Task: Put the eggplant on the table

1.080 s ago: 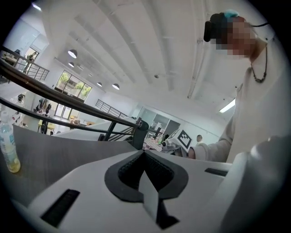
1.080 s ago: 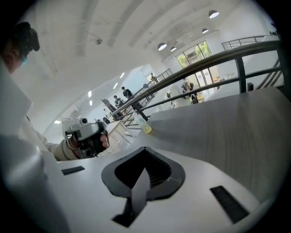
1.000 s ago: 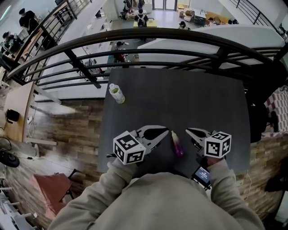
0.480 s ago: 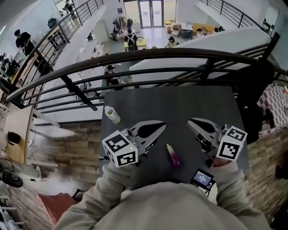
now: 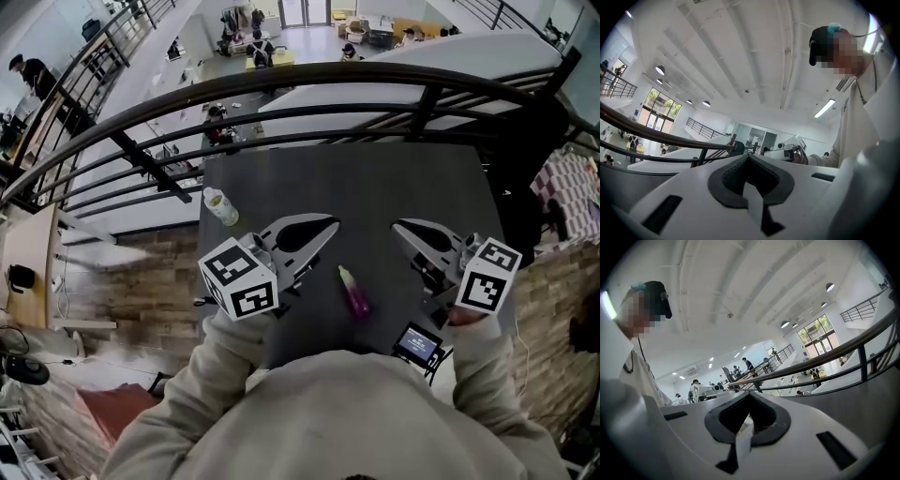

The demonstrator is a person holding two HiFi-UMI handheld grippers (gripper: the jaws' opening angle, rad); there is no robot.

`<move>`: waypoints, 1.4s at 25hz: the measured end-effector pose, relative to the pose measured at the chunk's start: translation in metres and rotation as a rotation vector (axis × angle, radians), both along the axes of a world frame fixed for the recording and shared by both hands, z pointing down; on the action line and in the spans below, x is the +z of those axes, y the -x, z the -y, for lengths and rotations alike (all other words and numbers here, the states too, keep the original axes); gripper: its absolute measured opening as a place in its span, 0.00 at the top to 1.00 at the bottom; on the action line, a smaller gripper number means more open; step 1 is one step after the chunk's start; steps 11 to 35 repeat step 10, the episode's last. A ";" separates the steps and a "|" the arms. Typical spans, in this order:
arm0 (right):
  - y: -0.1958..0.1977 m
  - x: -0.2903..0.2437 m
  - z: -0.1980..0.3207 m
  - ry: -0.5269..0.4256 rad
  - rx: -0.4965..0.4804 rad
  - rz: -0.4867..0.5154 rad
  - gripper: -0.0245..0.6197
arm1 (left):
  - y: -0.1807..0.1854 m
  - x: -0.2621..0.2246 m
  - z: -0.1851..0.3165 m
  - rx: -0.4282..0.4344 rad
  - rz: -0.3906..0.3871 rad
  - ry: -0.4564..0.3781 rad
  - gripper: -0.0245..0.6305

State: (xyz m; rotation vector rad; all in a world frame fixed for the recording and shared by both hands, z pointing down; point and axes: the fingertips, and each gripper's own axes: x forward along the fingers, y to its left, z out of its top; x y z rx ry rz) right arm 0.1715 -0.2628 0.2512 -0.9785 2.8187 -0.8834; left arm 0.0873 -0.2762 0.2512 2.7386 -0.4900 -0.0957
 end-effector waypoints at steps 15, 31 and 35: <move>0.004 0.004 -0.005 0.004 -0.017 -0.009 0.94 | -0.003 0.002 -0.008 0.002 0.001 0.002 0.96; 0.004 0.004 -0.005 0.004 -0.017 -0.009 0.94 | -0.003 0.002 -0.008 0.002 0.001 0.002 0.96; 0.004 0.004 -0.005 0.004 -0.017 -0.009 0.94 | -0.003 0.002 -0.008 0.002 0.001 0.002 0.96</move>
